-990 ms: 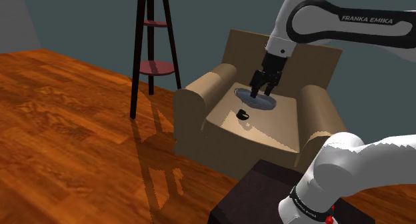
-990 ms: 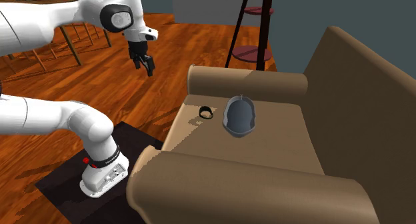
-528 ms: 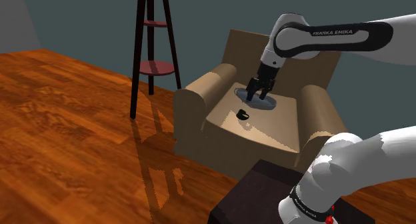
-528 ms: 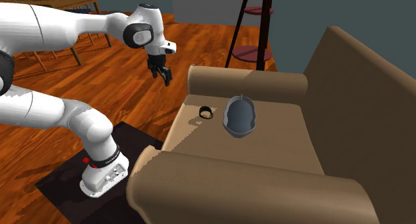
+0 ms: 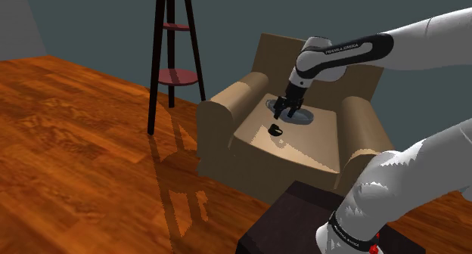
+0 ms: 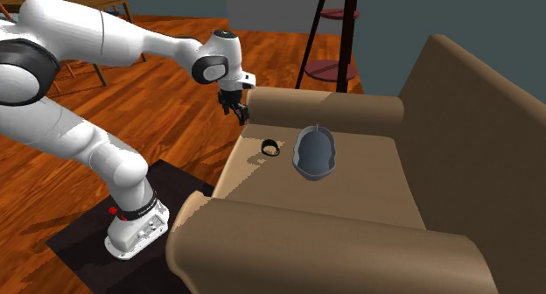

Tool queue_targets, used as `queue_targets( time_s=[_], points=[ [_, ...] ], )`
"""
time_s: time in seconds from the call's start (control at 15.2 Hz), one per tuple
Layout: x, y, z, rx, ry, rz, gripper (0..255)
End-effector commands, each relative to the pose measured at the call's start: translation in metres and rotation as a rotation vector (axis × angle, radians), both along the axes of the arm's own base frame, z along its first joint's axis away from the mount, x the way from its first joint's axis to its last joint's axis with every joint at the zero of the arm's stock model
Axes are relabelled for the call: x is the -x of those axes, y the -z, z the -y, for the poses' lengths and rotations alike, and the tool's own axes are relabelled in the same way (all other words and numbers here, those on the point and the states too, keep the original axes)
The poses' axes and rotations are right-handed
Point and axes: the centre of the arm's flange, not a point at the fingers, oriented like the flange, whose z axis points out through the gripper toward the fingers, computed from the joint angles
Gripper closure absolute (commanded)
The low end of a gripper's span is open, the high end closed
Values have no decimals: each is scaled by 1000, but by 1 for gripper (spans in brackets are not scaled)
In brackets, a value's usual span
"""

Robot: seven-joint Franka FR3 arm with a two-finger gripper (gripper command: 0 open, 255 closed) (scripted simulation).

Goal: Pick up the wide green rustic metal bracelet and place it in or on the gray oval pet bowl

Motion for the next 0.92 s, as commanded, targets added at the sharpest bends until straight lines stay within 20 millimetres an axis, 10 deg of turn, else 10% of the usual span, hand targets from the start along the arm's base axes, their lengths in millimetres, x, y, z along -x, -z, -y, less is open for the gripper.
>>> queue_targets(
  time_s=[0.0,0.59,0.86],
  points=[
    [-13,17,21,-1,11,9,0],
    [-60,88,98,-15,54,43,0],
    [-63,108,96,-15,54,43,0]
  ],
)
